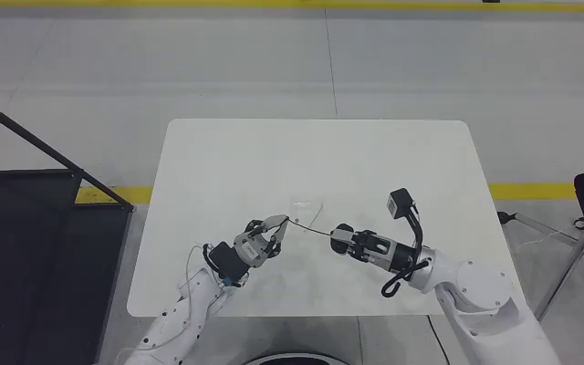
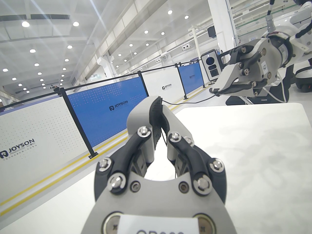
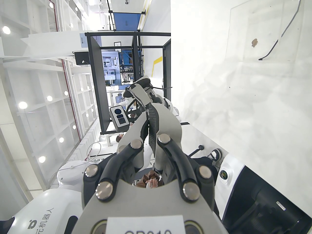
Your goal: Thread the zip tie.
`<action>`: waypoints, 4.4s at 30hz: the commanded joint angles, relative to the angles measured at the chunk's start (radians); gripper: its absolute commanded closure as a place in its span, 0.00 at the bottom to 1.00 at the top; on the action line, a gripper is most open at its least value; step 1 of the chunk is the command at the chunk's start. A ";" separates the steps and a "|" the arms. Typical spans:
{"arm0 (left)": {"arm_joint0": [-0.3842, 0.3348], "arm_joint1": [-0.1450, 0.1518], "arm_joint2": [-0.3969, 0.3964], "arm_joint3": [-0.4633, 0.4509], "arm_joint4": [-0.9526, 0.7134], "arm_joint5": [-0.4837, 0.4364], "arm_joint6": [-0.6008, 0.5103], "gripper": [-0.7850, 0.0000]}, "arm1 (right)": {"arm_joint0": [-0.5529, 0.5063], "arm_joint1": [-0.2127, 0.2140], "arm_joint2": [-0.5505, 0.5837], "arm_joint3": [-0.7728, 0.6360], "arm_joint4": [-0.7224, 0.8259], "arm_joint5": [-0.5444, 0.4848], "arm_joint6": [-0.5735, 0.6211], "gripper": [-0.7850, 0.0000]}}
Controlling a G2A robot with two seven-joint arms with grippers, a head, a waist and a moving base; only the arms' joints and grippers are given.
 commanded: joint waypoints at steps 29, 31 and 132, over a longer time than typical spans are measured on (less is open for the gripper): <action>-0.001 0.003 0.004 0.000 0.002 0.002 0.000 1.00 | 0.008 0.000 0.000 0.009 0.027 0.000 -0.001 1.00; -0.002 0.003 0.005 0.001 0.002 0.003 0.000 1.00 | 0.007 0.000 0.003 0.010 0.031 -0.002 -0.001 1.00; 0.002 0.002 0.002 -0.004 -0.026 0.014 0.003 1.00 | 0.007 -0.002 -0.021 0.003 0.042 0.011 -0.022 1.00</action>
